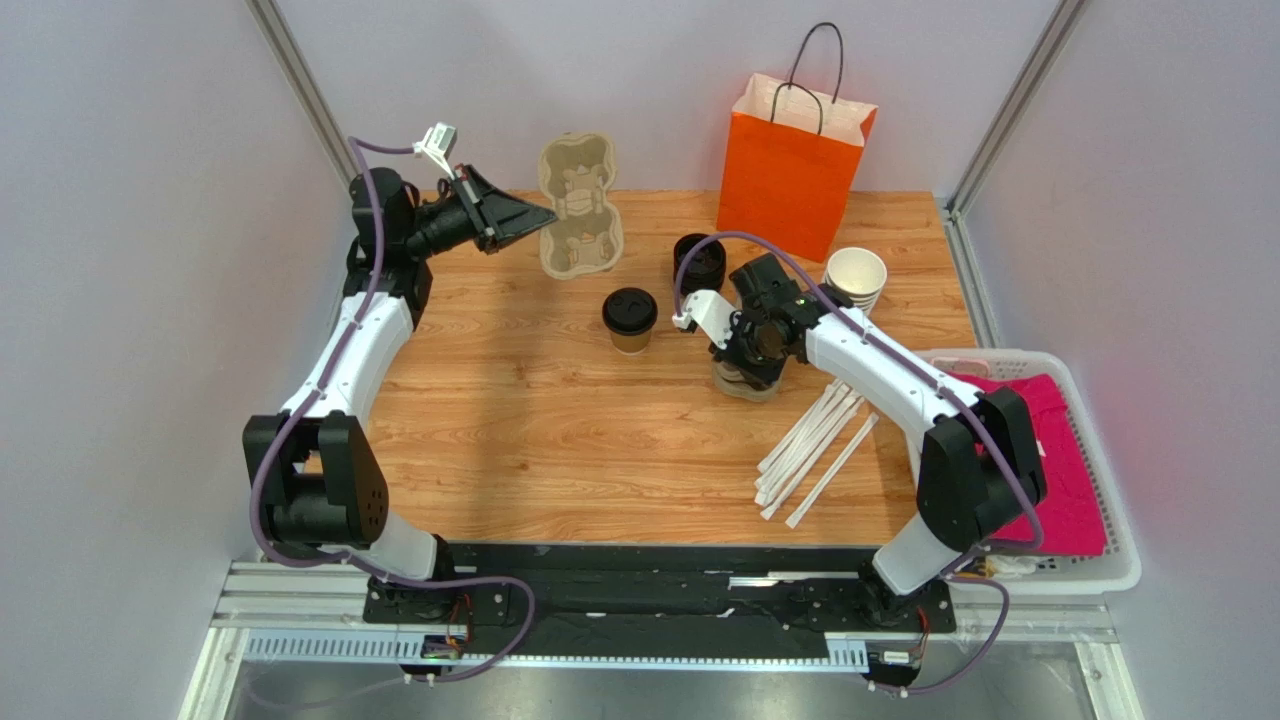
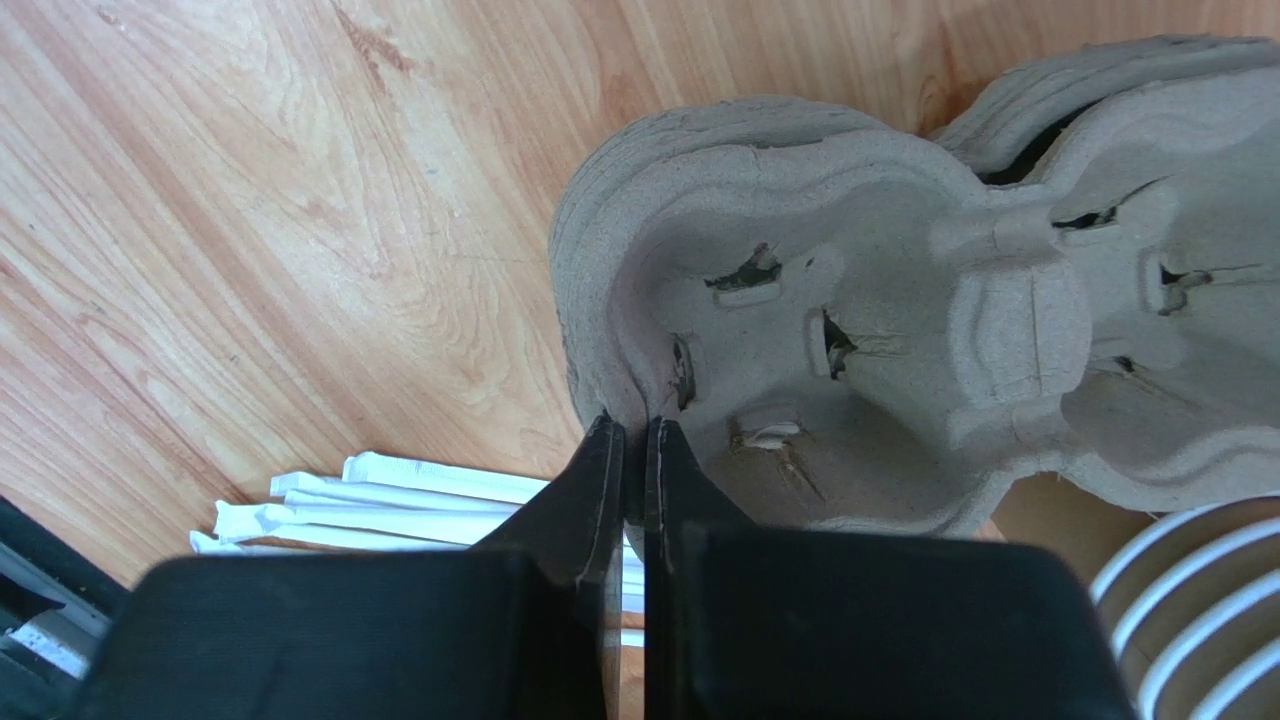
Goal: Pack the takeout coffee
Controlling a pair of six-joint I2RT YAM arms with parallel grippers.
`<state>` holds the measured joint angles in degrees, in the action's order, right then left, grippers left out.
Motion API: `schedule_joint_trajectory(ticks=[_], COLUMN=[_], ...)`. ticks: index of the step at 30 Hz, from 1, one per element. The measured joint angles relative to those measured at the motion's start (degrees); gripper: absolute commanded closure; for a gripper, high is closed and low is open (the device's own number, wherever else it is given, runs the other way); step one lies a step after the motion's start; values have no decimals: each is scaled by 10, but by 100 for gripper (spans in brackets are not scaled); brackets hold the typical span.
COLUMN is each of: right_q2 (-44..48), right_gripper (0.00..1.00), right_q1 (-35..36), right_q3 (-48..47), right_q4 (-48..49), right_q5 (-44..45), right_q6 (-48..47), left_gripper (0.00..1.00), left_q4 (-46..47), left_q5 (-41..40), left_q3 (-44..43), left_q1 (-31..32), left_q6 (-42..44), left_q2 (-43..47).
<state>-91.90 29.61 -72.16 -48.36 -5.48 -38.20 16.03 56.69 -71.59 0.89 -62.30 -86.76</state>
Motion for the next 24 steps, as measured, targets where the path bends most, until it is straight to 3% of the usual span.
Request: schedule_joint_trajectory(ticks=[9,24], right_q2=[82,87], right_gripper=[100,100], right_q1=[0,-3], right_q3=[47,136], right_q4=[69,150], right_q5=[0,-19], right_q6=[9,22], left_gripper=[100,100], left_q4=[0,-1], left_q5=[1,5], left_q3=[37,97], left_q1=[-34,-75], left_q6=[-2,-1], left_q2=[20,50])
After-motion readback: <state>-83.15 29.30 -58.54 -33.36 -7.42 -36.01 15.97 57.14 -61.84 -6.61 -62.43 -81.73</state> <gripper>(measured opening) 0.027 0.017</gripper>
